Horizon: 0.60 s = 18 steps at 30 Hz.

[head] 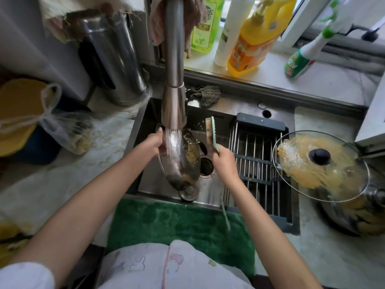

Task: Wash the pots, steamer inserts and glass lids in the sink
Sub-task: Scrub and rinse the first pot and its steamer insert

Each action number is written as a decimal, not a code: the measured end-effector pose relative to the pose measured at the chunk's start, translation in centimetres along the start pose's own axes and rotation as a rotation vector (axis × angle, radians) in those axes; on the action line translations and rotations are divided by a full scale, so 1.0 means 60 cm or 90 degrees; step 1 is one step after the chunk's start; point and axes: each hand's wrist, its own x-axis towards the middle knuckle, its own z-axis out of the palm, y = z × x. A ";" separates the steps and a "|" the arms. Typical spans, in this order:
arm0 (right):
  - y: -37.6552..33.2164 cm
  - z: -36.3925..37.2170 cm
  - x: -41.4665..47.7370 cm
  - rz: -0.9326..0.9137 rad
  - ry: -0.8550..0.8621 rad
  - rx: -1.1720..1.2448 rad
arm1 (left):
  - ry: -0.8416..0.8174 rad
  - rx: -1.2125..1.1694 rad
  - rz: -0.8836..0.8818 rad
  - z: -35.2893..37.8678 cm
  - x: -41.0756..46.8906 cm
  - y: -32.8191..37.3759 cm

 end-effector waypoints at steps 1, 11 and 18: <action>-0.007 0.007 0.026 0.024 -0.016 -0.009 | -0.011 0.004 0.008 0.004 -0.008 0.001; -0.002 0.060 0.091 0.043 -0.125 -0.237 | -0.098 -0.031 -0.005 -0.011 -0.007 0.014; 0.002 0.066 0.132 0.328 -0.103 0.075 | -0.152 0.122 0.146 -0.043 -0.038 -0.102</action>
